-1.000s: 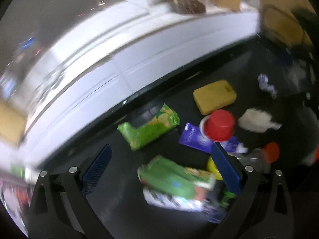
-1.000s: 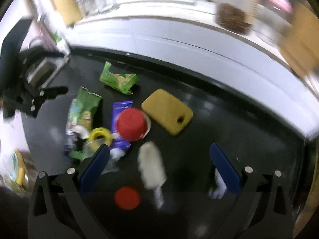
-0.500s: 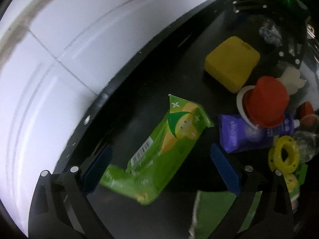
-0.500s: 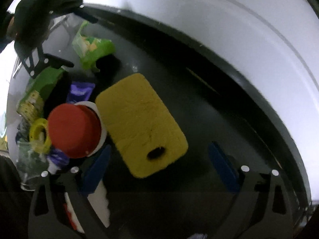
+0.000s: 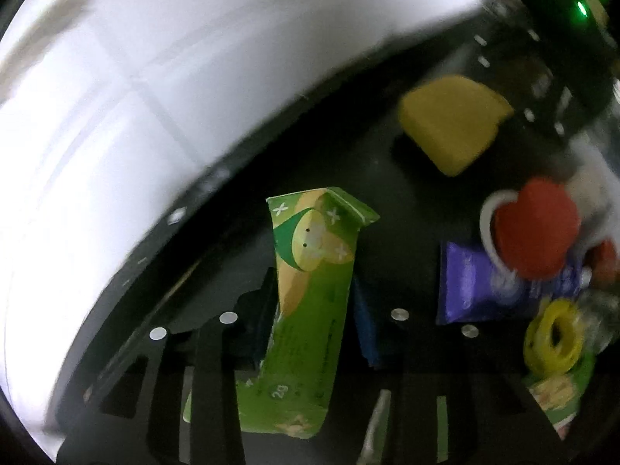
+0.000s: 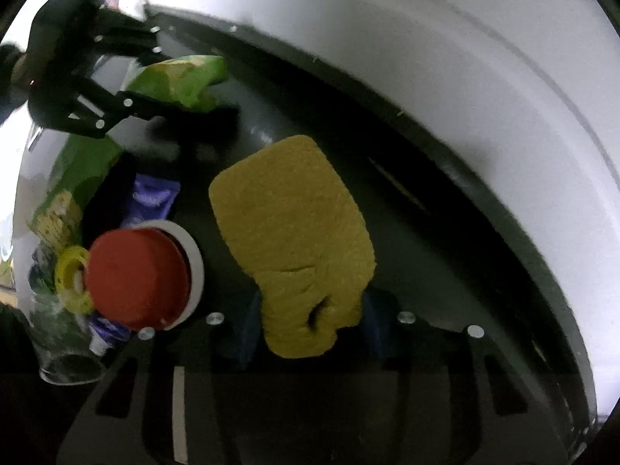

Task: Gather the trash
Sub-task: 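Grasp the green snack wrapper with the left tool while the right tool grasps the yellow sponge, then carry wrapper and sponge to the black bin and open both tools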

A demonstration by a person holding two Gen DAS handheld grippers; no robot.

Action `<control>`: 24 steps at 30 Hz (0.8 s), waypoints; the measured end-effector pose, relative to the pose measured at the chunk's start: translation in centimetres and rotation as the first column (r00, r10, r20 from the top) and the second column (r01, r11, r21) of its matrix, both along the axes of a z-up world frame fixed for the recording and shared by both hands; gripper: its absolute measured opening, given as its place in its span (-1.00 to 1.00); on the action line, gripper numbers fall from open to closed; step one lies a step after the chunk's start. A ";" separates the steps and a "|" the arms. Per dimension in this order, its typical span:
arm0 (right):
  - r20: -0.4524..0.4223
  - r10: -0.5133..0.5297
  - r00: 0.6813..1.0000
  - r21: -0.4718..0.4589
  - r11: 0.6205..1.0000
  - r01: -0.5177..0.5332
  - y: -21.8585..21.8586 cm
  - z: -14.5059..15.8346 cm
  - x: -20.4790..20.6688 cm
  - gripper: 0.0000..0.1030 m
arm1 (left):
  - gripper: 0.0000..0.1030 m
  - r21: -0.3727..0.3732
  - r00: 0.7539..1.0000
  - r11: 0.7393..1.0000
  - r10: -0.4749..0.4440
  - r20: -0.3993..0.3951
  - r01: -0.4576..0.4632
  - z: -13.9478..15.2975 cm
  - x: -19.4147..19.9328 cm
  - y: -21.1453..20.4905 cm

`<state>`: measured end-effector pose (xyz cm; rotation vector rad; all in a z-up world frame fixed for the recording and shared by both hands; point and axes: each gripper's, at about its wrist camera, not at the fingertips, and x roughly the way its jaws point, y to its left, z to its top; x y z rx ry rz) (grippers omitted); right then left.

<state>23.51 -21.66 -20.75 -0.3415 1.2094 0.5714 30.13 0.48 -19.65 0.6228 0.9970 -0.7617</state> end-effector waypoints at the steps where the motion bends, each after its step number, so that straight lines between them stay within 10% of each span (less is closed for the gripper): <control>1: 0.011 -0.011 1.000 0.007 1.000 0.011 -0.1 0.7 -0.3 -0.17 | -0.31 -0.016 0.999 0.999 0.031 -0.005 -0.031 0.7 -0.3 0.4; 8: 0.063 -0.123 0.990 0.079 0.990 0.118 -1.1 6.6 -4.7 -0.18 | -0.31 -0.063 0.955 0.953 0.297 0.001 -0.296 8.0 -5.7 2.6; 14: 0.092 -0.205 0.974 0.103 0.975 0.196 2.2 11.6 -8.9 -0.18 | -0.31 -0.067 0.821 0.818 0.571 -0.031 -0.571 11.9 -13.3 4.1; 24: 0.114 -0.202 0.973 0.137 0.973 0.186 3.7 16.4 -16.0 -0.18 | -0.31 -0.116 0.734 0.728 0.679 -0.016 -0.676 15.2 -22.1 3.3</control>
